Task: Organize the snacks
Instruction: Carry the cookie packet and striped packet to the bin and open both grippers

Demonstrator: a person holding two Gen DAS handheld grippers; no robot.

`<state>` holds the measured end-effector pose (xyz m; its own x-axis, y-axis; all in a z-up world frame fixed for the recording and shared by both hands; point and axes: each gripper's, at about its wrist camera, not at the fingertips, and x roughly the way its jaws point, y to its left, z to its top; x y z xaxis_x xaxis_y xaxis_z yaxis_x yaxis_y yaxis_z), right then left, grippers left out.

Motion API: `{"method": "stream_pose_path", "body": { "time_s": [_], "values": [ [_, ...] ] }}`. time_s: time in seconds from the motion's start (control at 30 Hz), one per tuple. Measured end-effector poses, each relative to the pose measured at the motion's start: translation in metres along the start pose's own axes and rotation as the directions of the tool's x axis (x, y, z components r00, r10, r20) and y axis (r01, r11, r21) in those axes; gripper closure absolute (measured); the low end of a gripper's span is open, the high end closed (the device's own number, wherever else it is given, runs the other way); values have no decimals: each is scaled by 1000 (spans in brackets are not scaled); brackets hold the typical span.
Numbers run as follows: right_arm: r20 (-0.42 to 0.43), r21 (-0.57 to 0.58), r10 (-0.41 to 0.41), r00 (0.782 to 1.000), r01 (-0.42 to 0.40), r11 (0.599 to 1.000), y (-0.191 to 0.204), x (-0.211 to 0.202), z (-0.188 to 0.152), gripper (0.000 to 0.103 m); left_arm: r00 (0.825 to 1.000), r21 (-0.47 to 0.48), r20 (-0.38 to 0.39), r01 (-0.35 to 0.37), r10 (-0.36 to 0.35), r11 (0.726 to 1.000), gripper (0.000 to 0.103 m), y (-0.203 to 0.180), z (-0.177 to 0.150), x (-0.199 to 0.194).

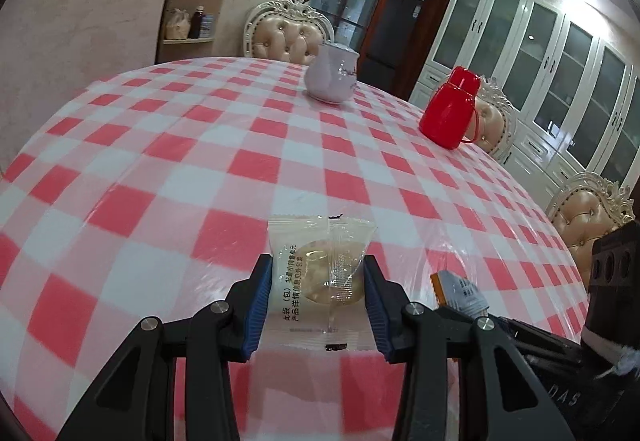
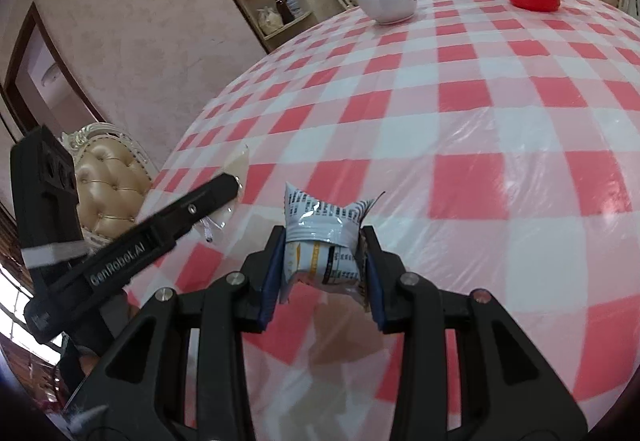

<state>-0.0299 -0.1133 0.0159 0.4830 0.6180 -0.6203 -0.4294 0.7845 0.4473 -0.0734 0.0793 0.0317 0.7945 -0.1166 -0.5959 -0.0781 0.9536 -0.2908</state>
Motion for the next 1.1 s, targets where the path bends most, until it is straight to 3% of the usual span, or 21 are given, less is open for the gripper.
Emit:
{"method": "stream_pose_path", "body": {
  "time_s": [0.27, 0.7, 1.1],
  "values": [
    [15, -18, 35, 999, -34, 999, 37, -5, -17, 62, 999, 0, 5, -40, 40, 999, 58, 25, -20, -53],
    [-71, -160, 82, 994, -92, 983, 129, 20, -55, 62, 982, -27, 66, -177, 179, 984, 58, 97, -48, -160],
    [-152, -417, 155, 976, -205, 886, 267, 27, -96, 62, 942, -154, 133, -288, 308, 945, 58, 199, -71, -258]
  ]
}}
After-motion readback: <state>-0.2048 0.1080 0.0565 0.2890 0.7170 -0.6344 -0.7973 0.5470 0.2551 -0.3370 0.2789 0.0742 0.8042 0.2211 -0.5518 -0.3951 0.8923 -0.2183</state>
